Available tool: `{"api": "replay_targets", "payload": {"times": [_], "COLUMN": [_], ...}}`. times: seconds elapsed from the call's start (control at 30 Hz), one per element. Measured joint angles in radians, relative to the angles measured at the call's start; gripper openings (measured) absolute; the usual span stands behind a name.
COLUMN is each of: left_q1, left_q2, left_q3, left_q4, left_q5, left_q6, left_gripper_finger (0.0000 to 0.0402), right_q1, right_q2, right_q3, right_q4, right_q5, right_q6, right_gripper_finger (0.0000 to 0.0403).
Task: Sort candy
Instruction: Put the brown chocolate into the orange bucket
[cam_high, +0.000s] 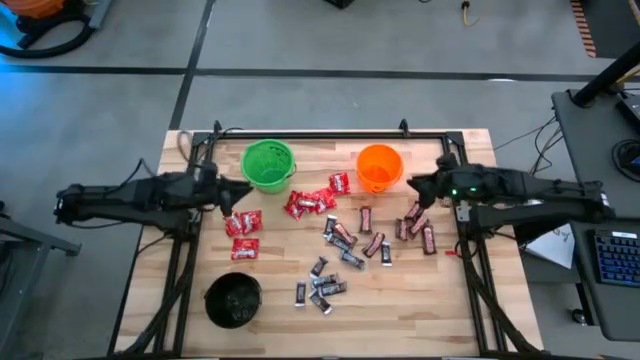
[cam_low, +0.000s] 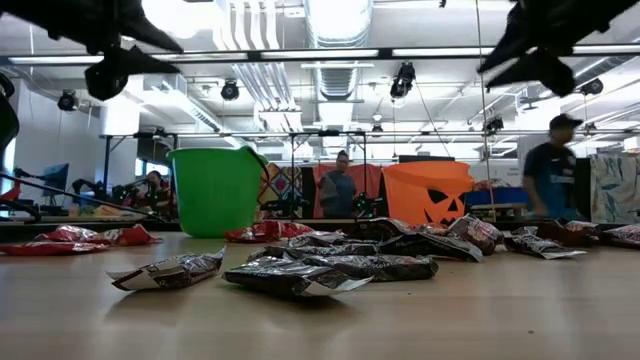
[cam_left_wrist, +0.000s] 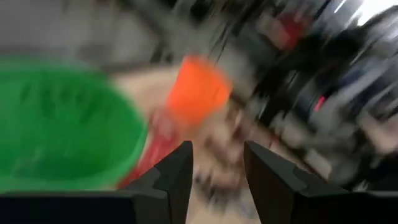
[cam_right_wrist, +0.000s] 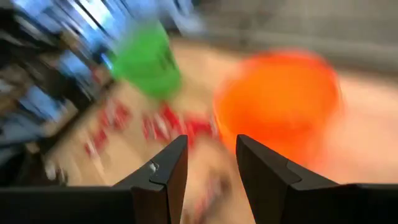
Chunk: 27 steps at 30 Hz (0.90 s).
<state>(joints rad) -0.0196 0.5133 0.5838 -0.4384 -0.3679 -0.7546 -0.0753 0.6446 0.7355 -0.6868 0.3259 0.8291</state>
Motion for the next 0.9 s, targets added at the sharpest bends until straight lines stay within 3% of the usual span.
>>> {"api": "replay_targets", "payload": {"times": [0.17,0.37,0.6,0.9], "left_q1": [0.000,0.000,0.000,-0.009], "left_q2": [0.155,0.296,0.416,0.438], "left_q3": [0.142,0.247,0.349,0.423], "left_q4": [-0.201,-0.215,-0.214,-0.131], "left_q5": [0.075,0.082,0.125,0.151], "left_q6": [-0.065,-0.057,-0.030,0.092], "left_gripper_finger": [0.0127,0.0127,0.0127,0.0127], "right_q1": [0.001,0.001,0.001,-0.013], "right_q2": [0.138,0.251,0.364,0.494], "right_q3": [0.176,0.324,0.461,0.508], "right_q4": [-0.283,-0.302,-0.303,-0.309], "right_q5": [-0.117,-0.125,-0.125,-0.145], "right_q6": [0.103,0.097,-0.045,-0.013], "right_gripper_finger": [0.0130,0.0130,0.0130,0.0130]}}
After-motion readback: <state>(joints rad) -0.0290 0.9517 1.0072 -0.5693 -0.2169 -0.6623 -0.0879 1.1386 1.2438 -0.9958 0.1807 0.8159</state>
